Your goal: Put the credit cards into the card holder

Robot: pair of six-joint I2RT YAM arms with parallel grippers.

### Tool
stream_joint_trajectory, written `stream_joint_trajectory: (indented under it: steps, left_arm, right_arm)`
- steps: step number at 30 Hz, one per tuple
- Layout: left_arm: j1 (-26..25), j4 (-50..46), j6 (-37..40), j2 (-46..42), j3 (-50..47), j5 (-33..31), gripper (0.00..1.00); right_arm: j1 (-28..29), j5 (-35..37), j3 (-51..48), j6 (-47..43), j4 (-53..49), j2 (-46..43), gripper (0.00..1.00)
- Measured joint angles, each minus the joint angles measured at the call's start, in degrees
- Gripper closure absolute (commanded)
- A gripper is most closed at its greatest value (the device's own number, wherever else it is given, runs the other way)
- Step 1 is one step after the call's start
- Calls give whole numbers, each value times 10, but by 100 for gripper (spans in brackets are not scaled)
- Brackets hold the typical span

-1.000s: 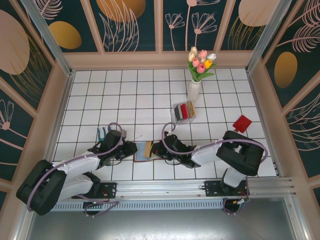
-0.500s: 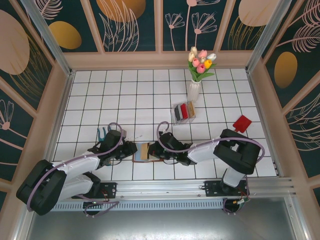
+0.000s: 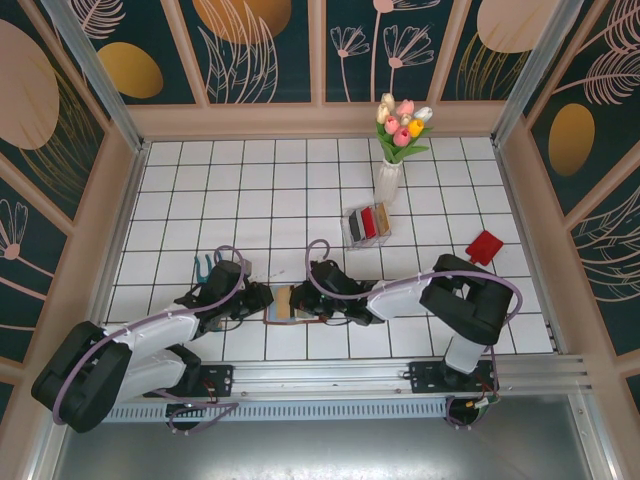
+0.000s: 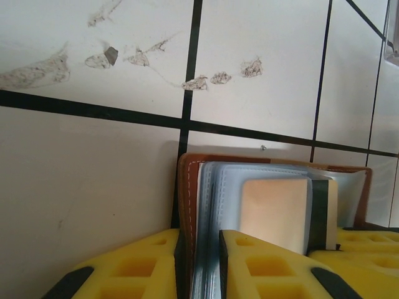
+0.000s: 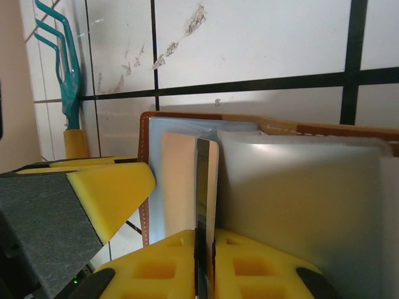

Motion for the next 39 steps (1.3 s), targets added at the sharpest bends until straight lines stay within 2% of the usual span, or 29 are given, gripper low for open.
stream_joint_trajectory:
  steps: [10, 16, 29, 35, 39]
  left_arm:
    - [-1, 0, 0, -1, 0, 7, 77]
    - [-1, 0, 0, -1, 0, 7, 77]
    - [-1, 0, -2, -5, -4, 5, 77]
    - [-1, 0, -2, -6, -5, 5, 77]
    - [-1, 0, -2, -6, -5, 5, 77]
  right_arm:
    - [0, 16, 29, -28, -102, -19, 82]
    - [1, 17, 52, -39, -143, -19, 85]
    - [0, -6, 54, -34, -109, 2, 83]
    - [1, 10, 61, -37, -147, -8, 77]
    - [1, 22, 61, -39, -178, -23, 80]
